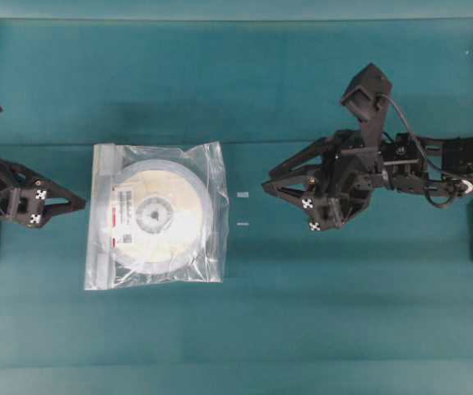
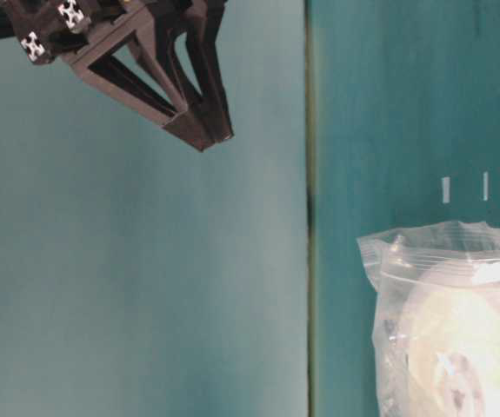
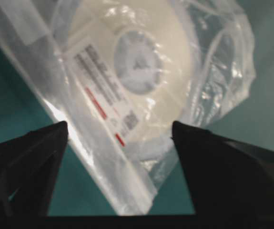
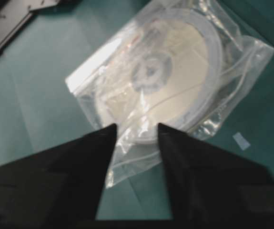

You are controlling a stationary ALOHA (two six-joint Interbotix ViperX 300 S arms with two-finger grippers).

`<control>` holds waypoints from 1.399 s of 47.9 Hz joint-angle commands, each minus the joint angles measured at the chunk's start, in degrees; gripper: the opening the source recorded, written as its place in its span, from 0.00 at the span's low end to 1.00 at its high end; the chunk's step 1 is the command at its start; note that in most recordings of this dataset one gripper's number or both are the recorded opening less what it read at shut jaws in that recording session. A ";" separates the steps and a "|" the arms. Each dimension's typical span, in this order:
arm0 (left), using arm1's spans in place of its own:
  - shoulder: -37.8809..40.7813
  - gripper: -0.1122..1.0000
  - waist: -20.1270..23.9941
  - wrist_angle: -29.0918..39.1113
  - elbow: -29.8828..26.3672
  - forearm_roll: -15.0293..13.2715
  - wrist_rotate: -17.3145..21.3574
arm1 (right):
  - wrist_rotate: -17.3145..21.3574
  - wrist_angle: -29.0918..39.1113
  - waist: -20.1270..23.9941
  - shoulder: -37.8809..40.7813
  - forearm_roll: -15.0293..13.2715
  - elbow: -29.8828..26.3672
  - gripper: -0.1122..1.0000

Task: Take out the reel from the clear zip bag.
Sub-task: 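Grasp the left edge of the clear bag with the left gripper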

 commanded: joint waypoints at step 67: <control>30.32 0.92 0.09 -24.35 -1.23 0.18 -8.88 | 0.44 -0.35 -0.18 -0.35 0.18 -0.62 0.71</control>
